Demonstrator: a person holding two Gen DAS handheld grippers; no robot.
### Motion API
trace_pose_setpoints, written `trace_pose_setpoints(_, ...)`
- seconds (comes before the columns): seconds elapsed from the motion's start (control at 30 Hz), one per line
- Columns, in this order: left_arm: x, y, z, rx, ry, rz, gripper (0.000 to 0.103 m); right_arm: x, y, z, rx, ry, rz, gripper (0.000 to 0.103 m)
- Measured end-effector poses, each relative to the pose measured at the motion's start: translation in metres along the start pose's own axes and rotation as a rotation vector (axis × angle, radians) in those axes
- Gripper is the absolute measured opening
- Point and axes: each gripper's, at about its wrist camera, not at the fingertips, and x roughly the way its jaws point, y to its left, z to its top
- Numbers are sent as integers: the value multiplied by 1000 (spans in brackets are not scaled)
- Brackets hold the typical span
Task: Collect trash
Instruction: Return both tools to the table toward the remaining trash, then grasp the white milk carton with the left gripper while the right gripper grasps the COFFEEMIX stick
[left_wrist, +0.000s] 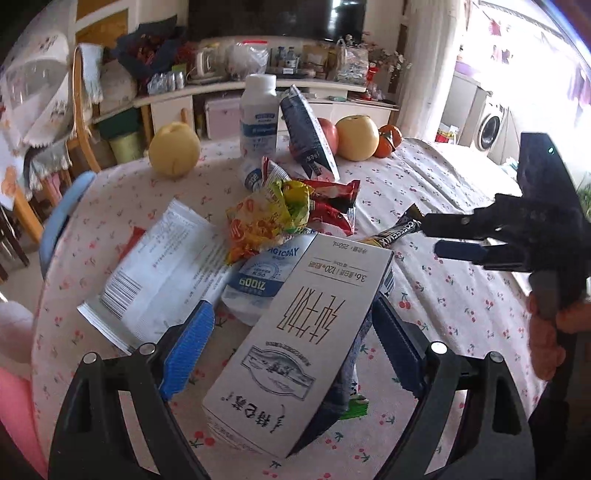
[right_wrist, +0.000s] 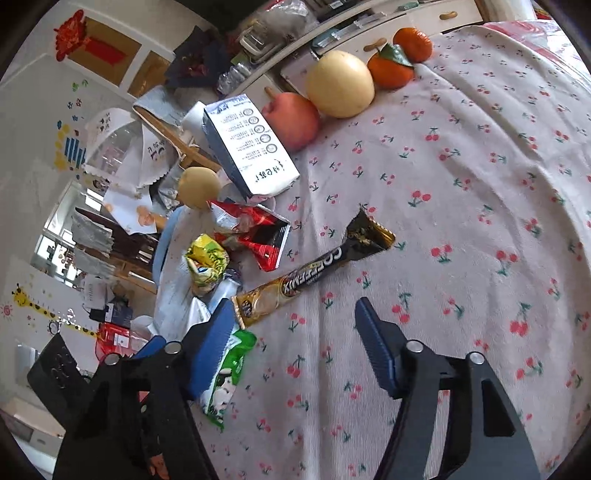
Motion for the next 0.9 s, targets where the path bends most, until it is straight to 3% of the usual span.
trace_pose_setpoints(0.23,14,1,-1,-47,58,-34,87,18,2,8,-43,-21,-100,66)
trace_pose_setpoints(0.6,14,-9,-5,-52,79,-73,82,45,25,15,-189,-52,-149,66)
trace_pose_setpoints(0.67,11,-9,-4,-53,70,-66,73,50,29,17,-229,-71,-172,58)
trace_pose_setpoints(0.7,10,-8,-3,-56,65,-65,71,52,30,18,-243,-78,-187,50)
trace_pose_setpoints(0.77,9,-6,-3,-63,57,-69,68,57,29,20,-252,-81,-202,43)
trace_pose_setpoints(0.9,11,-10,-2,-54,49,-63,65,62,28,26,-260,-91,-201,37)
